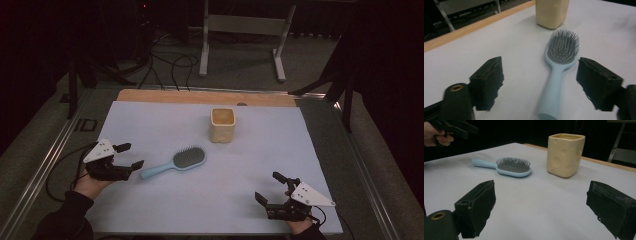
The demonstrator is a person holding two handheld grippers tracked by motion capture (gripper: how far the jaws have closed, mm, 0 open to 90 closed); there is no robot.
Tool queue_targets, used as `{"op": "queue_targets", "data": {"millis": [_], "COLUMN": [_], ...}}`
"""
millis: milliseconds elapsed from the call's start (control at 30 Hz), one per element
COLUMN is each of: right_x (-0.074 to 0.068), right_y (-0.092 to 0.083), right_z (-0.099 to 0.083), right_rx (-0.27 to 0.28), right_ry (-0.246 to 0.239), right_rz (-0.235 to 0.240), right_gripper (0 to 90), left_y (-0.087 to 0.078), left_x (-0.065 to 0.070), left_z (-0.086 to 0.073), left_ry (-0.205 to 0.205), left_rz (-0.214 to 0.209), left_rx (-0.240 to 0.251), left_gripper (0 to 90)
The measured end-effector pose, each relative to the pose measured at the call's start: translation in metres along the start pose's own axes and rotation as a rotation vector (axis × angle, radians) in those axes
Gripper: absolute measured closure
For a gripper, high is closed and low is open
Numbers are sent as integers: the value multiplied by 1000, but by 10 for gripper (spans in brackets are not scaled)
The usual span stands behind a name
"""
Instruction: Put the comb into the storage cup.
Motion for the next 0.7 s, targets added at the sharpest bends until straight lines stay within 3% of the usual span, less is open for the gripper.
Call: {"op": "queue_targets", "data": {"millis": [167,300,533,700], "right_x": [0,0,-1,-1], "right_y": [0,0,0,0], "right_z": [0,0,0,0], "right_rx": [-1,-1,2,1], "right_ry": [-1,-1,0,0], "right_rz": [1,3,6,6], "right_gripper": [87,87,87,87], "left_y": [8,14,19,26], "left_x": [-1,-3,-9,-10], "left_z": [-7,-13,-21,-30], "left_ry": [-27,-23,-9,-7], "left_rz": [-24,-11,20,15], "left_rx": [-31,-58,-88,-130], "left_gripper": [427,510,735,876]}}
Point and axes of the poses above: each handheld gripper's, and its own axes: y roughly forward along the jaws, z roughly out of its top, x roughly to its right, the point moved 10 cm from there along y, roughly forward along the jaws, and after that the axes turned 5 degrees about -y, right-handed, at the moved point
